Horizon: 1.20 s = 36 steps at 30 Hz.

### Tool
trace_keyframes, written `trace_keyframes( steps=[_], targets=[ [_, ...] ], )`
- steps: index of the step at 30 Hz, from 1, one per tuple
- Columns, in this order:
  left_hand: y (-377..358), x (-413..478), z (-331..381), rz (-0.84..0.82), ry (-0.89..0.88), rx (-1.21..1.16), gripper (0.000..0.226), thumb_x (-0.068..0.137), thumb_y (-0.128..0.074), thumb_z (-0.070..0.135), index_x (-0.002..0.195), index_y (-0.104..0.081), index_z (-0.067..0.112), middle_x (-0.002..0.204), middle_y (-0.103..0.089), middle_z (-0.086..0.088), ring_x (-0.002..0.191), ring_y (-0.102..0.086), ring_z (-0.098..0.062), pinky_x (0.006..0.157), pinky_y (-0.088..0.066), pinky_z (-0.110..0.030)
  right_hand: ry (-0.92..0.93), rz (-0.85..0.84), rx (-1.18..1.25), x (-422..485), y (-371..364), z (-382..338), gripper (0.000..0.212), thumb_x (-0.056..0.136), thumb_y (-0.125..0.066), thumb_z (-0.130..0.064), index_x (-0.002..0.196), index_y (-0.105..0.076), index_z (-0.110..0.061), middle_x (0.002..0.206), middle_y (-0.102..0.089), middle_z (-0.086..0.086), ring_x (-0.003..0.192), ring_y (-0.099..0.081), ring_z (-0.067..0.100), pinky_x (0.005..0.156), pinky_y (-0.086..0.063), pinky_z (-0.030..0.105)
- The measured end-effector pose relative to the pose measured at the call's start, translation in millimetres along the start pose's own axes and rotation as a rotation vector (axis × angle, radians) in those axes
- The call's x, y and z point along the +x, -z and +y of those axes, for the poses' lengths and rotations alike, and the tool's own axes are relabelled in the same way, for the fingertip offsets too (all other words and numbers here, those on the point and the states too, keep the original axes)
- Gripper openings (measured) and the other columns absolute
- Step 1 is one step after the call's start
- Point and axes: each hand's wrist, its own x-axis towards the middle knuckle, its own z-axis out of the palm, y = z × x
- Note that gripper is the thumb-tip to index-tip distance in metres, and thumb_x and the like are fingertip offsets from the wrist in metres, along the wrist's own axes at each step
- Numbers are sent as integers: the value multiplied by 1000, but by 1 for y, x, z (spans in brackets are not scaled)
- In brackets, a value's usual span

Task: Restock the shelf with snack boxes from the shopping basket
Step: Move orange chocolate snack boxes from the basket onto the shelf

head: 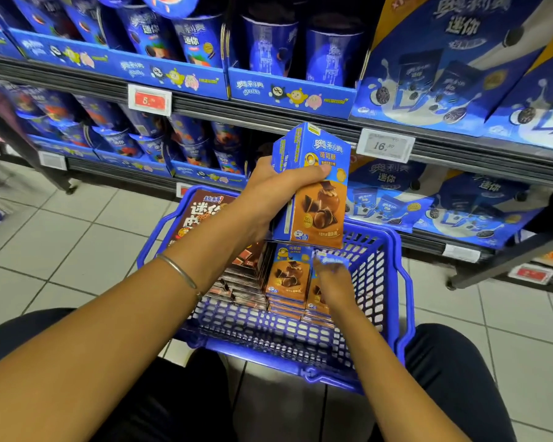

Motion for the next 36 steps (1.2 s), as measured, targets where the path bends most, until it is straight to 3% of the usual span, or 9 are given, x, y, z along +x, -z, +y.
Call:
trace_keyframes(
  steps=[3,8,13,16,20,25,29,32,36],
  targets=[
    [1,-4,-1,-4,-15,-2,28,84,-89,26,98,-64,24,81,-82,2,69,-79,-16,54,-60,-27,13,-127,-275,10,-20,34,40,98,-59,-48,76,-41,-18,73,-46,4,61,-47,19,65,-43,36],
    [5,-8,0,12,-21,2,30,84,-89,28,97,-61,25,78,-81,5,68,-79,-15,53,-59,-25,139,-53,-331,13,-43,47,41,89,-70,-47,104,-62,-9,115,-61,17,102,-62,35,84,-52,43],
    [6,-8,0,13,-59,25,29,85,-88,29,97,-62,26,78,-81,8,69,-79,-13,54,-59,-23,153,-13,-215,4,-44,48,48,92,-72,-28,130,-46,-16,94,-64,4,84,-64,25,73,-54,40],
    [7,-8,3,0,-41,34,29,86,-86,33,105,-68,22,88,-83,2,74,-80,-17,57,-61,-26,78,-47,-3,1,-33,44,38,93,-69,-12,124,-47,-21,93,-63,4,75,-63,28,61,-48,34],
    [11,-5,10,-29,-24,28,48,89,-81,41,125,-70,11,98,-83,-7,80,-81,-22,60,-62,-30,104,95,376,-15,-7,37,25,94,-63,-8,117,-57,-16,108,-67,13,96,-67,28,86,-55,50],
    [10,4,9,-1,20,34,65,86,-82,50,135,-64,11,104,-82,-8,85,-81,-25,62,-63,-34,280,308,790,-38,28,0,22,98,-51,-3,119,-58,-4,96,-66,5,86,-65,22,75,-53,39],
    [8,9,4,48,50,24,76,81,-86,53,139,-56,13,111,-80,-8,87,-81,-25,65,-64,-36,441,209,971,-53,45,-47,25,91,-48,-12,115,-56,-9,96,-66,4,84,-64,18,68,-53,31],
    [6,11,-1,63,40,29,61,84,-85,51,127,-58,17,101,-82,-5,79,-81,-21,57,-62,-31,488,83,1006,-63,49,-71,38,85,-50,-18,121,-55,-6,106,-64,11,95,-61,25,75,-51,36],
    [1,10,-4,17,-8,49,41,92,-74,56,112,-69,21,92,-83,-1,77,-81,-21,55,-61,-29,485,-23,913,-71,40,-85,31,84,-53,-22,112,-59,-10,105,-63,12,95,-59,27,77,-49,36]
  ],
)
